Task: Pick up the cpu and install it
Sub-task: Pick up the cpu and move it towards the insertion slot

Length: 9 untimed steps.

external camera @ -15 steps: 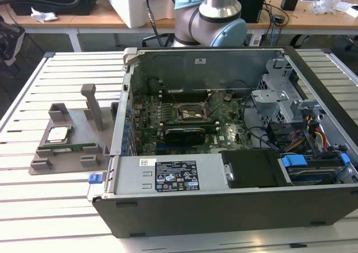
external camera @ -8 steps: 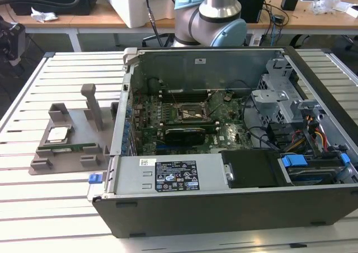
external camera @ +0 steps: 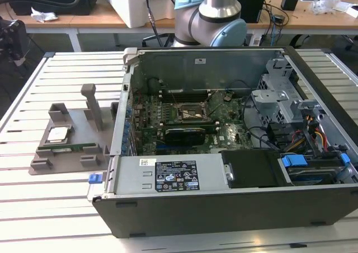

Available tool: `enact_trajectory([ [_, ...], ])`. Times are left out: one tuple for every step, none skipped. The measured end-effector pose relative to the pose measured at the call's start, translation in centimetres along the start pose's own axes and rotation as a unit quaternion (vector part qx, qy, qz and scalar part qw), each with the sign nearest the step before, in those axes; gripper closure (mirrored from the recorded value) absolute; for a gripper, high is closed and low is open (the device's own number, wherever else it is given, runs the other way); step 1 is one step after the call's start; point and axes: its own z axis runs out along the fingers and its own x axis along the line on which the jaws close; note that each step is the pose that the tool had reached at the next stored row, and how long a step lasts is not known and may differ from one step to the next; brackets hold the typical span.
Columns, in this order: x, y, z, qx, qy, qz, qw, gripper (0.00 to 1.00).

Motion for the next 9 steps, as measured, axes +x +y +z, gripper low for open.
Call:
enact_trajectory([
  [-0.09, 0.01, 0.02, -0.0001, 0.0002, -0.009, 1.0000, 0.46],
  [-0.16, 0.02, 0.03, -0.0002, 0.0001, -0.011, 0.9999, 0.46],
  [-0.15, 0.02, 0.03, -0.0002, 0.0002, -0.011, 0.9999, 0.46],
  [-0.16, 0.02, 0.03, -0.0002, 0.0002, -0.011, 0.9999, 0.46],
  [-0.16, 0.01, 0.03, -0.0002, 0.0002, -0.011, 0.9999, 0.46],
  [-0.16, 0.01, 0.03, -0.0003, 0.0001, -0.011, 0.9999, 0.46],
  [-0.16, 0.01, 0.04, -0.0003, 0.0001, -0.011, 0.9999, 0.46],
  [-0.17, 0.02, 0.07, -0.0003, 0.0001, -0.011, 0.9999, 0.46],
  [-0.16, 0.01, 0.20, -0.0003, 0.0001, -0.011, 0.9999, 0.46],
])
